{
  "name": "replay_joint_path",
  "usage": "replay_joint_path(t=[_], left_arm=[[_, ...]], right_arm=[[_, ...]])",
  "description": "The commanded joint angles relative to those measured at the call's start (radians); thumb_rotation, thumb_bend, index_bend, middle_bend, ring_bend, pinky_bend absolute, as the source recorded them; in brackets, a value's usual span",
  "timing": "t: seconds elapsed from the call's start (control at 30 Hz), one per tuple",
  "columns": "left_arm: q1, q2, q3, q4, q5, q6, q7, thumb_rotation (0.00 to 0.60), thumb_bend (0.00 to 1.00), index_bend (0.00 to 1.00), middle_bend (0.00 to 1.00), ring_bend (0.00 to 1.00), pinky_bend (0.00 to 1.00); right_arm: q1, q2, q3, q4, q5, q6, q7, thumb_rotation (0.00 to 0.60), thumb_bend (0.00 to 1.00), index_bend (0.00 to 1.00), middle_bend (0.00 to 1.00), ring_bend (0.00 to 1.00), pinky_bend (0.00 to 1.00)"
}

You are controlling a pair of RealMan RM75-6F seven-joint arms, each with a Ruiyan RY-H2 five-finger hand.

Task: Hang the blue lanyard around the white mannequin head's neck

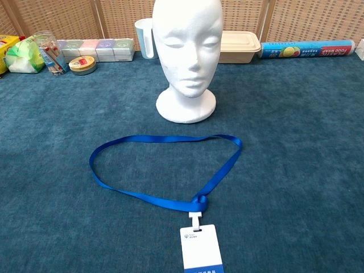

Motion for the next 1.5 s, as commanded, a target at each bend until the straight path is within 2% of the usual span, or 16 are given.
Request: replay_joint_path(t=[0.03,0.7,0.8,1.03,1.33,1.5], left_arm=[[0.000,0.001,0.002,0.002,-0.002,-0.003,0.001,0.187,0.16,0.56,0.58,0.50,0.31],[0.000,0.008,-0.003,0.006,0.000,-0.002,-0.007,0.191,0.16,0.56,0.58,0.50,0.31],[-0.004,0.008,-0.004,0.005,-0.002,-0.010,-0.008,0.188,0.16,0.56,0.58,0.50,0.31],[-0.030,-0.009,-0.017,0.019,-0.025,-0.049,-0.005,0.191,0.16,0.56,0.58,0.50,0.31],[-0.073,-0.045,-0.042,0.057,-0.072,-0.107,0.006,0.190,0.16,0.56,0.58,0.50,0.31],[-0.095,-0.060,-0.055,0.083,-0.096,-0.135,0.005,0.189,0.16,0.56,0.58,0.50,0.31]], right_arm=[[0.000,-0.001,-0.001,0.001,0.001,-0.002,-0.002,0.496,0.38,0.42,0.46,0.43,0.33],[0.014,-0.006,0.004,0.000,0.003,-0.019,-0.014,0.498,0.38,0.42,0.46,0.43,0.34],[0.022,-0.011,0.013,-0.003,0.012,-0.022,-0.024,0.495,0.38,0.42,0.46,0.44,0.39],[0.063,-0.053,0.066,-0.040,0.104,-0.037,-0.163,0.493,0.38,0.42,0.46,0.47,0.47],[0.144,-0.158,0.147,-0.034,0.237,-0.063,-0.278,0.494,0.38,0.42,0.52,0.61,0.64],[0.192,-0.219,0.169,-0.020,0.293,-0.071,-0.372,0.493,0.38,0.42,0.58,0.72,0.81]])
